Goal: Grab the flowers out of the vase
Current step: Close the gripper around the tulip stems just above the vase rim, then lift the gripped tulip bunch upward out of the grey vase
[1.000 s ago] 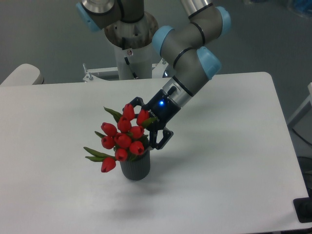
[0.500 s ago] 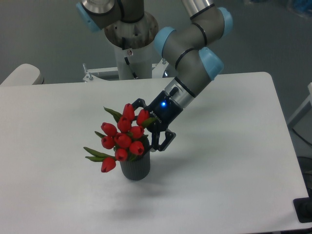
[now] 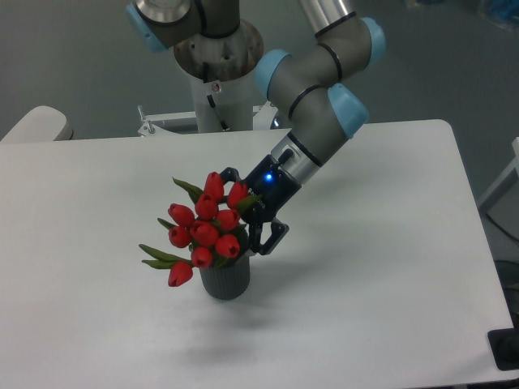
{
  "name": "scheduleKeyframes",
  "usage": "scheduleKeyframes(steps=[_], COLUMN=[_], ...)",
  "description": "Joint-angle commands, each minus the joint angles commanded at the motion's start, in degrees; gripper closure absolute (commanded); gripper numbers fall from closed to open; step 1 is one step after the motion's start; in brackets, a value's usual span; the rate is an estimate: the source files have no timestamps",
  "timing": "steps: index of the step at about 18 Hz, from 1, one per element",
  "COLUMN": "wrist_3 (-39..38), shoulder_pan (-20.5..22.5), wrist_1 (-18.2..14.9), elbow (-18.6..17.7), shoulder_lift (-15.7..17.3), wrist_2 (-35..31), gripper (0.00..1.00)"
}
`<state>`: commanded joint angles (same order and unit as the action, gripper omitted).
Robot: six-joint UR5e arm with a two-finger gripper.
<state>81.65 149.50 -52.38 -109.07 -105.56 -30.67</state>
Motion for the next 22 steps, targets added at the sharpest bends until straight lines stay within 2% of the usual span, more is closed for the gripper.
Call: scheduleKeyframes(steps=[2,3,5,6,7,14,22], wrist_3=[0.0,0.0,0.09,0.18,0.18,0.0,-0.61], shoulder_pan=[0.0,0.0,0.0,0.09,0.09,0.26,0.79], wrist_1=[0.26,0.53,1.49,1.93,2.2,2.29,2.29], elbow=[-0.17,-0.18,-0.26,-0.35,-0.26,0.0,0.26], shoulder_lift=[0.0,0.0,-0.09,-0.09,-0.09,-0.09,0.26], wrist_2=[0.09,0.09,0.09,0.09,0.35,0.53,1.93], gripper=[0.03,0.09,0.42,0.55,0.61,0.67,0.69])
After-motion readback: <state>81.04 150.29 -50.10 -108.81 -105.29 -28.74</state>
